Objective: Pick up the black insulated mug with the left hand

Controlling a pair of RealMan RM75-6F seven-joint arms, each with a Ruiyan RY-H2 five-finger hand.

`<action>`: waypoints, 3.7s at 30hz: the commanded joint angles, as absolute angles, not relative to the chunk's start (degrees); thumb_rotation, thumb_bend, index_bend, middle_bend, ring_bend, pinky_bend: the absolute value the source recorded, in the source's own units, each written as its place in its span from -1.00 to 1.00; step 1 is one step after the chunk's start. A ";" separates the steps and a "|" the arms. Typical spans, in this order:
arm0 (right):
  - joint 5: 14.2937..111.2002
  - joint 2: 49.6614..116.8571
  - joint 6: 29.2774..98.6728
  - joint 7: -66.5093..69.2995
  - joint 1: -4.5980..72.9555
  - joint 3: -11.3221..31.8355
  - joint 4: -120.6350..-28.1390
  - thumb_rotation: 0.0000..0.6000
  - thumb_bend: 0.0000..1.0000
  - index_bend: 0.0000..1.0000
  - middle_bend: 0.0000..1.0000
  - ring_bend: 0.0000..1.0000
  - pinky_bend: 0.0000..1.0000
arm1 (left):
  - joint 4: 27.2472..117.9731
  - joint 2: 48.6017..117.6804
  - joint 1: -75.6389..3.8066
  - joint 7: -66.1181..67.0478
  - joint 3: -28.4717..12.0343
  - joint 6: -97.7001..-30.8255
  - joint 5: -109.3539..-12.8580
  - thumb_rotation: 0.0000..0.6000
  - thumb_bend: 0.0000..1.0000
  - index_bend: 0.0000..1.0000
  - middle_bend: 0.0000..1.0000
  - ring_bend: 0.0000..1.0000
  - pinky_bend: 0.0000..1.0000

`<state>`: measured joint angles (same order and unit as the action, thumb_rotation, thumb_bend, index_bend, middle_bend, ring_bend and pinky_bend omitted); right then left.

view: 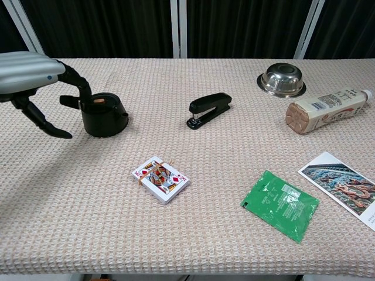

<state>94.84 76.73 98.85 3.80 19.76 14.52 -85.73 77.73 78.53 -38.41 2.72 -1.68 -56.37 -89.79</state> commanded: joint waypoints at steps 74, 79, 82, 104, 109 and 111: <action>91.36 78.79 96.91 7.01 19.50 14.80 -81.05 1.00 -0.23 -1.00 -1.00 -1.00 -1.00 | 76.83 80.74 -40.35 -3.82 -0.65 -54.94 -87.64 1.00 -0.94 0.44 0.74 0.70 -0.54; 91.28 79.02 96.94 7.97 19.43 14.72 -80.54 1.00 -0.27 -1.00 -1.00 -1.00 -1.00 | 76.68 80.98 -40.34 -5.60 -1.56 -55.67 -87.07 1.00 -0.95 0.59 0.85 0.75 -0.50; 91.13 79.11 96.90 10.01 19.33 14.61 -80.29 1.00 -0.41 -1.00 -0.99 -1.00 -1.00 | 76.80 81.09 -40.32 -6.81 -2.13 -55.39 -86.01 1.00 -0.95 0.65 0.91 0.80 -0.42; 89.81 79.22 96.45 12.72 19.14 15.17 -79.15 1.00 -0.57 -1.00 -0.99 -1.00 -1.00 | 80.49 77.54 -40.95 -14.14 -3.85 -57.63 -87.11 -1.00 -1.00 0.78 0.96 0.85 -0.38; 89.87 79.30 96.61 12.84 19.04 15.09 -78.93 1.00 -0.57 -1.00 -0.99 -1.00 -1.00 | 80.71 78.64 -40.41 -11.11 -4.93 -58.33 -84.80 -1.00 -1.00 0.82 0.99 0.87 -0.36; 89.78 79.22 96.67 12.92 18.93 15.11 -78.88 1.00 -0.57 -1.00 -0.99 -1.00 -1.00 | 80.59 79.17 -40.19 -10.20 -5.50 -59.16 -84.28 -1.00 -1.00 0.83 1.00 0.88 -0.36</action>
<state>89.77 79.21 96.67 12.92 18.93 15.11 -78.88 80.59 78.68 -40.44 -10.87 -4.98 -58.54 -84.85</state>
